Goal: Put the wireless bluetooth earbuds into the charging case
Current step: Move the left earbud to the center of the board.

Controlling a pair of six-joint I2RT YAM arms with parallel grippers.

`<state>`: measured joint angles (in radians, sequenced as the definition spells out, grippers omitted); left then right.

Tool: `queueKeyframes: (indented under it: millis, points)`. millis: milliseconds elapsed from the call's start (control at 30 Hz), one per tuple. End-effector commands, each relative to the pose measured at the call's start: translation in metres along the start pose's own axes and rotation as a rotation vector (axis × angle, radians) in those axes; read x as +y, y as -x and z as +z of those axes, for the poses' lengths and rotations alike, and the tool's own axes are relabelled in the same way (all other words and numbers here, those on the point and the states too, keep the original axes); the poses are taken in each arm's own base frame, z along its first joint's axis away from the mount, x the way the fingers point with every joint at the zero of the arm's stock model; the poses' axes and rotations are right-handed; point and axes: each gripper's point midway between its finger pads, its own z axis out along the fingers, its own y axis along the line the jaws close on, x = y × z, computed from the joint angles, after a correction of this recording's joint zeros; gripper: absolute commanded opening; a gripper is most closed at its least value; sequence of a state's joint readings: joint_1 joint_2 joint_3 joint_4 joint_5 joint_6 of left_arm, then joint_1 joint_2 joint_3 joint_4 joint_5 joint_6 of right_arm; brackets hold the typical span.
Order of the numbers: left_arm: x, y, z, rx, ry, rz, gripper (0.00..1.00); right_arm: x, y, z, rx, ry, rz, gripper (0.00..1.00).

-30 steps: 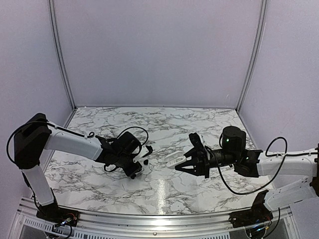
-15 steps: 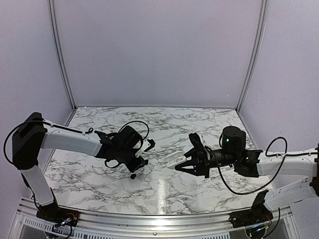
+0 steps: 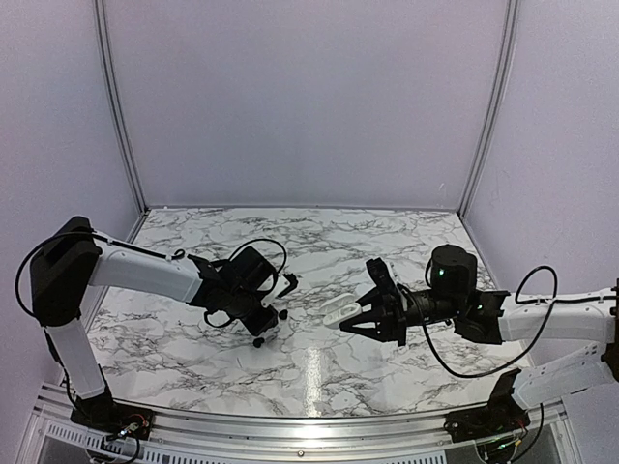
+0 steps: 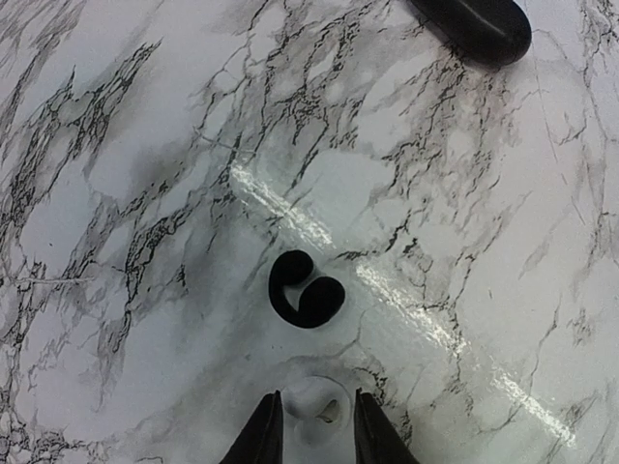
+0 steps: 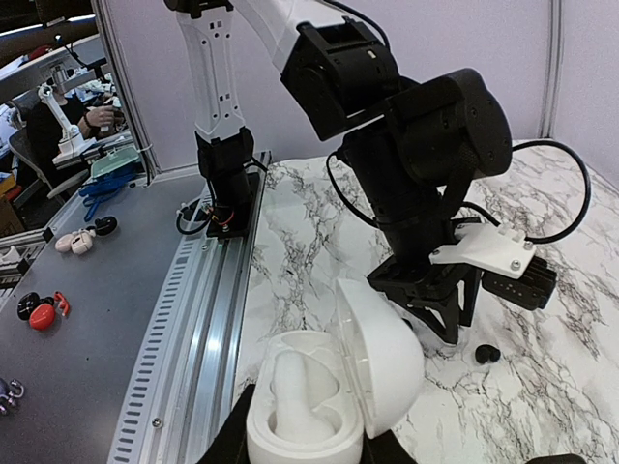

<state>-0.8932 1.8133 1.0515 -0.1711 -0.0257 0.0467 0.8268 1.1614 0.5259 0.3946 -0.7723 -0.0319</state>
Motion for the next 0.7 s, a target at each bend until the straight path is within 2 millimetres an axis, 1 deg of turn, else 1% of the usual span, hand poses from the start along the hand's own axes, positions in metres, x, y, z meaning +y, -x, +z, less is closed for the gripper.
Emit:
queueKeyframes:
  millis: [0, 433, 667]
  points:
    - [0.003, -0.012, 0.007, 0.054, -0.004, -0.018, 0.26, 0.001, 0.005, 0.002, -0.009, 0.000, -0.014, 0.00]
    - [0.002, -0.016, 0.009, 0.064, -0.017, -0.014, 0.23, 0.000, 0.004, 0.002, -0.005, 0.001, -0.010, 0.00]
    - [0.001, -0.008, -0.002, 0.033, -0.018, -0.012, 0.23, 0.000, 0.003, 0.003, -0.003, 0.001, -0.007, 0.00]
